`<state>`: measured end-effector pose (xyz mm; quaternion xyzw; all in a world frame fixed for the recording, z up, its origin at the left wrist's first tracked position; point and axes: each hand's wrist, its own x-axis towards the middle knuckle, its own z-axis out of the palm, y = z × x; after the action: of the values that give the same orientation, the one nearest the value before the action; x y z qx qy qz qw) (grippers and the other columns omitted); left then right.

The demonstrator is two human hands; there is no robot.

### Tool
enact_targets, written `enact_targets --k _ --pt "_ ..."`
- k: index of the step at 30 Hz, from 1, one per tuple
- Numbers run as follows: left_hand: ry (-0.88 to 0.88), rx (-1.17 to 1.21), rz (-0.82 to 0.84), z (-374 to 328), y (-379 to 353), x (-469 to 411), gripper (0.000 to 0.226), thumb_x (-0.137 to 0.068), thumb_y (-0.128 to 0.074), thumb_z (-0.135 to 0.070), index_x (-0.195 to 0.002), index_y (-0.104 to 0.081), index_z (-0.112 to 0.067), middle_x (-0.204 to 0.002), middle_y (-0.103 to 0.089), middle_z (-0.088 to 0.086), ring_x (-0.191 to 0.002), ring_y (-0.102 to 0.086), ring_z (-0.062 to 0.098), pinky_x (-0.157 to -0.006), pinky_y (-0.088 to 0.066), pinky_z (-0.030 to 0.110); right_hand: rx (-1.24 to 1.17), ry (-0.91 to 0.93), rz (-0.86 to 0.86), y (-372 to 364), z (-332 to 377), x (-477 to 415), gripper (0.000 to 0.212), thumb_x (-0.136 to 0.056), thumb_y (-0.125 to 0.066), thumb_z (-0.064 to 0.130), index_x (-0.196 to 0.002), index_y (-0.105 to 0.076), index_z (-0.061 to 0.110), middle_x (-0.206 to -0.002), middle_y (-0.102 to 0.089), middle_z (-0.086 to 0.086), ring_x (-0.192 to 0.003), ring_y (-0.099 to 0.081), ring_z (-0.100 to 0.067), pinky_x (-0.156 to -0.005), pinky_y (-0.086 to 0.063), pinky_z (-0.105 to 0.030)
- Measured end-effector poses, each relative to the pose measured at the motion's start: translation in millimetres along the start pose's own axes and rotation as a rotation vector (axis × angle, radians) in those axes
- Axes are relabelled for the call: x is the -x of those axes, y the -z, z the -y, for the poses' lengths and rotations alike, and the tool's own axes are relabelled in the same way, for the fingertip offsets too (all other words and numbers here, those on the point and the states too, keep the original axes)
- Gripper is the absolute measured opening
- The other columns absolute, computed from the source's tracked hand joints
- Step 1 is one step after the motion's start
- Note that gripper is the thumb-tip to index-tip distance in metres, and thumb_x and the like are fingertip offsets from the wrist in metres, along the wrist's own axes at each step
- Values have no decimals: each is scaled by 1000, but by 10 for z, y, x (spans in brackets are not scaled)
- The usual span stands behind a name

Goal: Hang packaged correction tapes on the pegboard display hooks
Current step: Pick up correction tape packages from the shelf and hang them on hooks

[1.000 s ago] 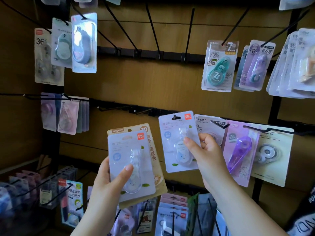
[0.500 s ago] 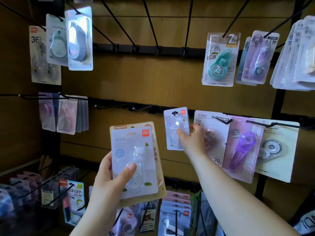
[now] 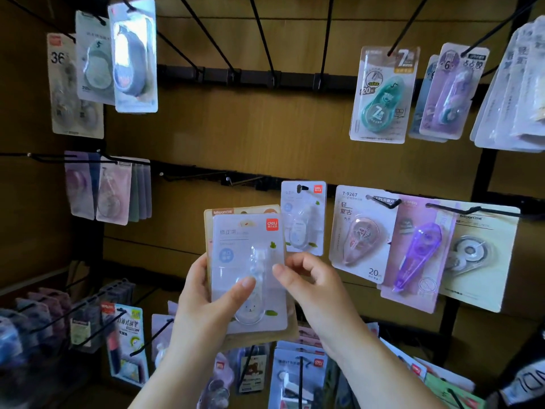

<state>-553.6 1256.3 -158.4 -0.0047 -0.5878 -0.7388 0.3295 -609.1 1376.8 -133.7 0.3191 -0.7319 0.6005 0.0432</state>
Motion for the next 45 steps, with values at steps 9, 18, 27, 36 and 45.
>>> enact_targets --k 9,18,27,36,45 --pt "123 63 -97 12 -10 10 22 -93 -41 -29 -88 -61 -33 -94 -69 1 -96 -63 27 -83 -51 51 -309 -41 -256 -34 -2 -37 23 -90 -50 20 -68 -55 18 -72 -57 -2 -74 -52 -17 -71 -43 -31" --pt "92 54 -77 -7 24 20 24 -93 -42 -16 -82 -59 -29 -59 -71 -14 -53 -68 5 -47 -52 27 -412 2 -438 146 149 -124 26 -92 -48 19 -66 -51 21 -70 -53 6 -70 -47 -10 -67 -37 -22" --pt "81 96 -136 -69 43 8 25 -93 -42 -14 -81 -58 -29 -82 -66 -3 -75 -63 16 -58 -49 32 -226 102 -496 271 240 -224 28 -94 -44 20 -66 -48 21 -68 -48 8 -64 -42 -3 -59 -36 -15" --pt "92 79 -124 -35 113 -7 25 -93 -42 -15 -80 -59 -28 -75 -70 -3 -79 -64 21 -65 -52 36 -174 81 -510 289 127 -278 28 -94 -45 20 -66 -48 22 -66 -45 8 -63 -41 -2 -44 -32 2" --pt "82 52 -164 -56 168 -19 27 -93 -42 -14 -79 -59 -29 -83 -67 1 -78 -63 21 -65 -52 35 -34 29 -534 320 -32 -559 28 -95 -42 21 -68 -45 14 -61 -38 4 -60 -35 -12 -54 -28 -21"
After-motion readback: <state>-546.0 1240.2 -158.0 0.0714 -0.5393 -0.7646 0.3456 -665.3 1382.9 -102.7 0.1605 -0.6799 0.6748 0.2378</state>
